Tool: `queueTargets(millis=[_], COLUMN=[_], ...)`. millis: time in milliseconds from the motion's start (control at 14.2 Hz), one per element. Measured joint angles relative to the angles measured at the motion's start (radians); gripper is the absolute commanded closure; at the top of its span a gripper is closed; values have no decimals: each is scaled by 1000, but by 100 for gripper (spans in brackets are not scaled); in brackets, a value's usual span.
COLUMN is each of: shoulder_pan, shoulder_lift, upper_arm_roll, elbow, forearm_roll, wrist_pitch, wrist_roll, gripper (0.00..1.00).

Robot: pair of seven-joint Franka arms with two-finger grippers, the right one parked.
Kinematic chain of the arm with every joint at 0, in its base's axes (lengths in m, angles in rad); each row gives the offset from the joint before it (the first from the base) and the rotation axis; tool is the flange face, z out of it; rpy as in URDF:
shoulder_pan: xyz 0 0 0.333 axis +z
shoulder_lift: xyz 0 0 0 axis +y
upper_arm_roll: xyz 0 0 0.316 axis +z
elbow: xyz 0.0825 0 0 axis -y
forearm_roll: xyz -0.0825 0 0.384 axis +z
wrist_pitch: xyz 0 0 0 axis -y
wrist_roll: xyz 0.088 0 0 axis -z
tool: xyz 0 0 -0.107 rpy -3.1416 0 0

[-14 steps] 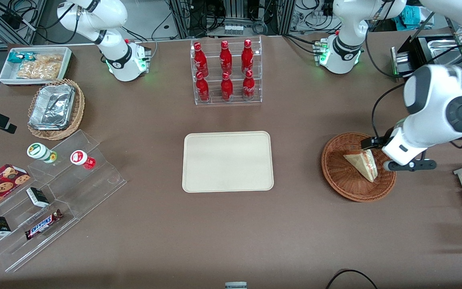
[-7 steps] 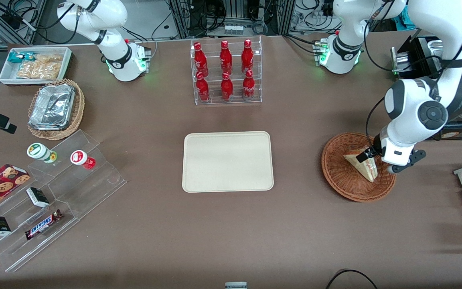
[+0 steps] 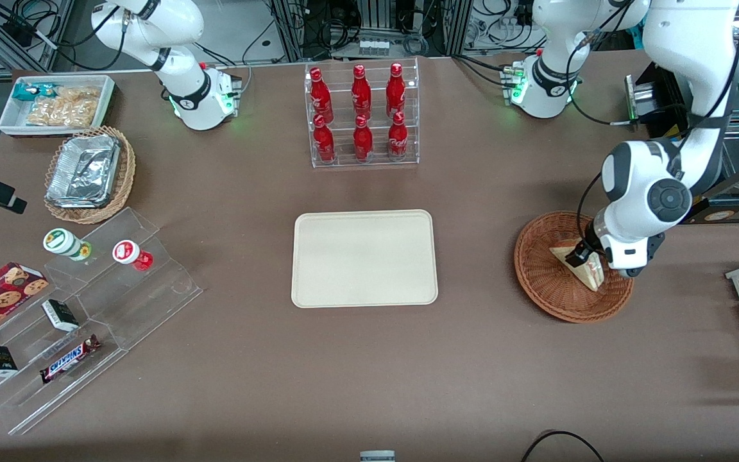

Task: Place sandwich from basket to tray
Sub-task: 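Lower the left gripper and grasp the triangular sandwich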

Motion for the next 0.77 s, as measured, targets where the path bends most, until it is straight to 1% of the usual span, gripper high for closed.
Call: queueTargets(millis=[141, 211, 352, 493, 563, 634, 775], shoulder_pan=[-2, -3, -8, -25, -44, -81, -191], shoulder_lift=[17, 11, -13, -25, -17, -1, 54], upper_arm_roll=[-2, -5, -27, -81, -116, -143, -162], elbow=[19, 46, 160, 311, 375, 420, 480], forearm_roll=[0, 1, 2, 2, 2, 2, 2], wrist_pitch=[-5, -51, -246, -456, -525, -554, -559], wrist_roll=[-9, -4, 59, 172, 211, 223, 220], gripper=[100, 100, 97, 99, 100, 100, 100])
